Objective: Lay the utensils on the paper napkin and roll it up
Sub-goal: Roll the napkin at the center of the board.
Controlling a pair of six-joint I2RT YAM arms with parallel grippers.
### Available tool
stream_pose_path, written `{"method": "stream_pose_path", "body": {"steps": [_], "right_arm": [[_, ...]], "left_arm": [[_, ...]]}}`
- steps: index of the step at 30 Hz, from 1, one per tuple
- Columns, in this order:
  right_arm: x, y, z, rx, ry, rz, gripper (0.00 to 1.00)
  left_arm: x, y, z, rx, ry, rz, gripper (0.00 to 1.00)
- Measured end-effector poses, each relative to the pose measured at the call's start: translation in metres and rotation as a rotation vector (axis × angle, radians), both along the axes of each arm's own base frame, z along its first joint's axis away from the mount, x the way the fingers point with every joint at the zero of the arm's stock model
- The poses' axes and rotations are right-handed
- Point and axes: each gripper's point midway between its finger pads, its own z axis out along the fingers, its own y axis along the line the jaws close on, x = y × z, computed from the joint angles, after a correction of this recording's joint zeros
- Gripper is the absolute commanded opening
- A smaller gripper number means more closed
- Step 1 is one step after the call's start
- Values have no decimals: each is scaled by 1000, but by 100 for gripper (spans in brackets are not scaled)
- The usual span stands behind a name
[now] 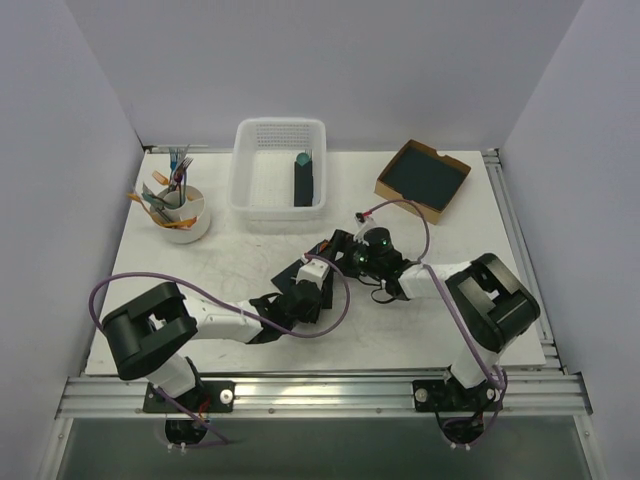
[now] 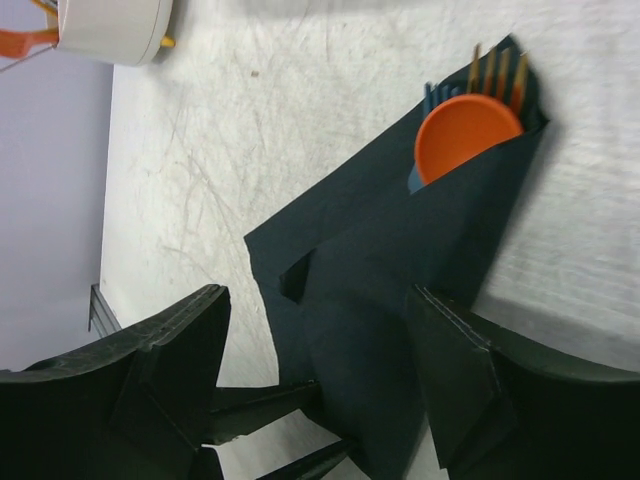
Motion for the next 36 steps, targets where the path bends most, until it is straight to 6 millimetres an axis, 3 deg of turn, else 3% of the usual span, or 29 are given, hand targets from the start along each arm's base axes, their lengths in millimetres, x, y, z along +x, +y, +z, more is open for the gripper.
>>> {"method": "stream_pose_path", "body": {"steps": [5,16,19,30,36], "right_arm": [[10,-15,1,-19,-13,-22,50],[-4,-13,-11,-11,27,26,6],[-6,-14,-19,-16,39,27,0],[-18,-20,-48,-50,94,28,0],[-21,-19,-49,-41,74,26,0]], "left_arm": [[0,0,0,0,0,0,44],[-1,0,0,3,-1,-11,43],[-2,1,0,3,1,-16,43],[-8,6,2,3,1,-39,42],[-13,10,4,-1,4,-52,42]]}}
